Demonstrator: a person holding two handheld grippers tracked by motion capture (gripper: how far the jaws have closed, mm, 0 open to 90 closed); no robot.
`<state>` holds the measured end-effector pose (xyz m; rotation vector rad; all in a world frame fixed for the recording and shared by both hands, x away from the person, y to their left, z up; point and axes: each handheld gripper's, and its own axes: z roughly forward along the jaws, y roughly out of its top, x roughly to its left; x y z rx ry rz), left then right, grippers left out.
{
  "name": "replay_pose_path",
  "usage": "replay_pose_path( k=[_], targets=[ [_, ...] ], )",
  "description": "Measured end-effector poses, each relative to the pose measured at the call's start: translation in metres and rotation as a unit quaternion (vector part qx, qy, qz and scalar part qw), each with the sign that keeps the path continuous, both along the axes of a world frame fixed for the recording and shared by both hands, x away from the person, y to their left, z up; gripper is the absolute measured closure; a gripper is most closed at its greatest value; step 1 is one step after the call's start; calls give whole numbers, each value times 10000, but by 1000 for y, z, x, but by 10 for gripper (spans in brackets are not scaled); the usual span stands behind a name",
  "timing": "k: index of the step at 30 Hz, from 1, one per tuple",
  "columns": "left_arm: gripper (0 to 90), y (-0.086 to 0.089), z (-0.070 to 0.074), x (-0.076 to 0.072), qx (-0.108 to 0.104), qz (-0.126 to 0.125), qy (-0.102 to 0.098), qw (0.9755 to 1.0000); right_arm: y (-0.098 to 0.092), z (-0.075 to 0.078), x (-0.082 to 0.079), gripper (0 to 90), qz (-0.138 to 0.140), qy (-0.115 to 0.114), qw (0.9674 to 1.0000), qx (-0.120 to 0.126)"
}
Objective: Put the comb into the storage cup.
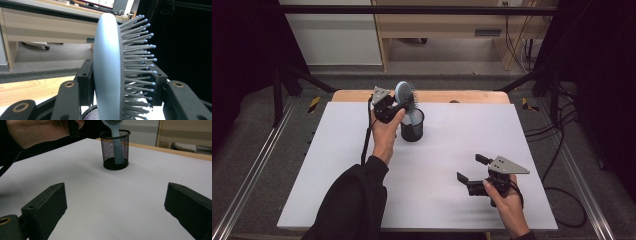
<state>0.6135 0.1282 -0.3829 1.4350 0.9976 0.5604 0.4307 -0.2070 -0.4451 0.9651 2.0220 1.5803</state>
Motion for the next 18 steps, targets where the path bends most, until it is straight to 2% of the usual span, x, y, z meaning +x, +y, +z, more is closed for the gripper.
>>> replay_pose_path(
  k=[6,12,18],
  targets=[
    [502,-2,0,2,61,-46,-21,10000,2,0,1,47,15,30,10000,42],
    [492,6,-1,0,68,-38,30,10000,5,0,1,45,60,13,10000,53],
    [487,11,-2,1,-25,-23,107,9999,3,2,0,45,25,-21,10000,74]
  ],
)
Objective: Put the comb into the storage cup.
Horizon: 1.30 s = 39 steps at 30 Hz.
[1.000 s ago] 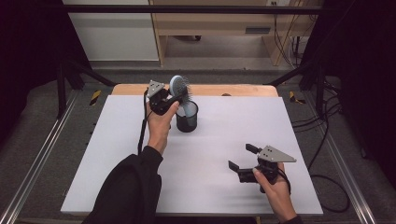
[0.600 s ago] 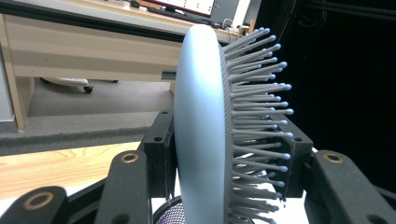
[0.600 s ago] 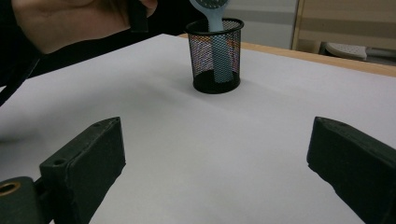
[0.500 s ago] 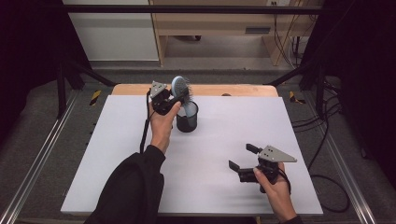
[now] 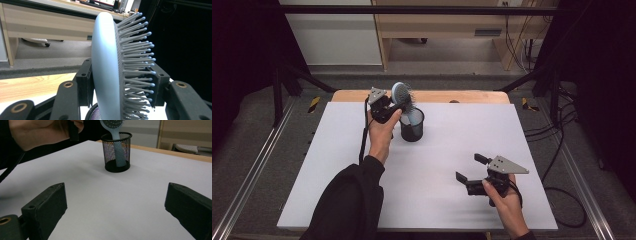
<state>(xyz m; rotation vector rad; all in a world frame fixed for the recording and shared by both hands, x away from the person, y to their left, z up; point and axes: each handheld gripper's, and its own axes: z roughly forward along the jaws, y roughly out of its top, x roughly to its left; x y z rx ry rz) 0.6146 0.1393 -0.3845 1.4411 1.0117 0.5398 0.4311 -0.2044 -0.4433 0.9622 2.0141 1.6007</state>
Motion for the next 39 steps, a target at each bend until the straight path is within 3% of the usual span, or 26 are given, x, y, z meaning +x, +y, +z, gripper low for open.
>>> replay_pose_path(
  k=[12,31,39],
  targets=[
    [469,0,1,-5,140,-27,-9,9999,-1,2,0,45,21,-31,10000,10],
    [455,8,-2,-3,50,39,42,10000,-1,1,0,43,47,-16,10000,-8],
    [453,12,-4,1,-64,54,89,9999,-2,-2,4,43,7,83,9999,112]
  ],
)
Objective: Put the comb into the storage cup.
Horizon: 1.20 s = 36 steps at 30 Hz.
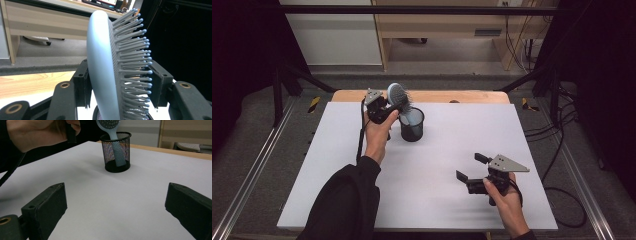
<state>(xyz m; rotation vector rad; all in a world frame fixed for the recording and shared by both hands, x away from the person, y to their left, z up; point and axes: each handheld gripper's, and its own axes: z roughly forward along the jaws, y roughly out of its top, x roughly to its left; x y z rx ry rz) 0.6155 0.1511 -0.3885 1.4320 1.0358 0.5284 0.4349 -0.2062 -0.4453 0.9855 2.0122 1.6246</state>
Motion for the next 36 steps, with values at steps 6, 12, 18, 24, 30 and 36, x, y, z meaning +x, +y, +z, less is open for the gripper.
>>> replay_pose_path(
  k=[6,12,18,24,30,36],
  targets=[
    [447,6,-3,-1,-12,-9,-7,10000,0,0,0,43,-10,-10,10000,-25],
    [443,8,-3,-2,64,-46,1,10000,1,-1,0,43,5,12,10000,-17],
    [437,10,-3,-2,40,-44,23,10000,1,-2,0,42,-13,32,10000,-10],
    [428,15,-6,-3,-9,1,34,10000,1,-1,-1,42,-35,27,10000,-7],
    [420,20,-9,-3,-72,43,67,9999,0,-2,0,42,-50,35,10000,-6],
    [418,21,-11,-2,-145,73,71,9998,-1,-2,-1,42,-56,36,10000,6]
  ],
)
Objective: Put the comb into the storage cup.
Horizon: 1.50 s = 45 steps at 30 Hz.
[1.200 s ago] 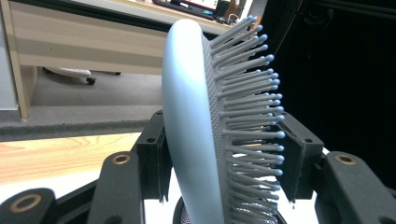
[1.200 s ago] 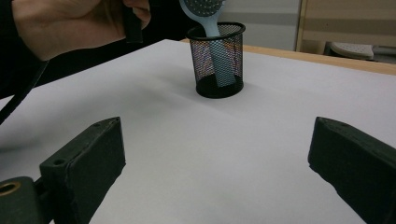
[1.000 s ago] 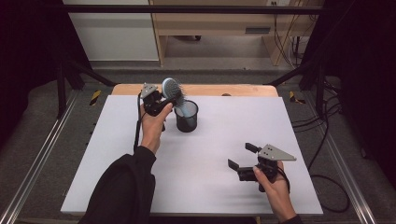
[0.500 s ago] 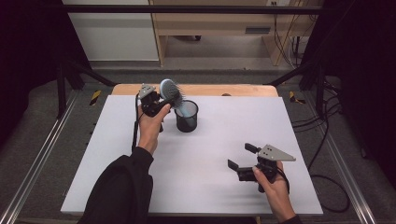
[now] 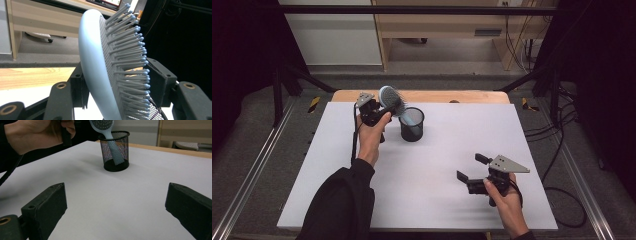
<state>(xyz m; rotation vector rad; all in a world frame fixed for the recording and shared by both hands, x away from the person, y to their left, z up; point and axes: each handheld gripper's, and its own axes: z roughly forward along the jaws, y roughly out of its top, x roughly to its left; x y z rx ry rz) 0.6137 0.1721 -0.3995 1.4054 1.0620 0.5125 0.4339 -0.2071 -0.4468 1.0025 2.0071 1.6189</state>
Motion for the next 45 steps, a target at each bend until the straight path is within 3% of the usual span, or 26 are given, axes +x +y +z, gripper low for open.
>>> replay_pose_path(
  k=[29,45],
  targets=[
    [372,1,-5,1,64,-14,12,10000,0,0,0,42,1,-12,10000,3],
    [214,2,-4,0,34,59,-34,10000,0,0,0,42,4,-12,10000,-8]
  ],
)
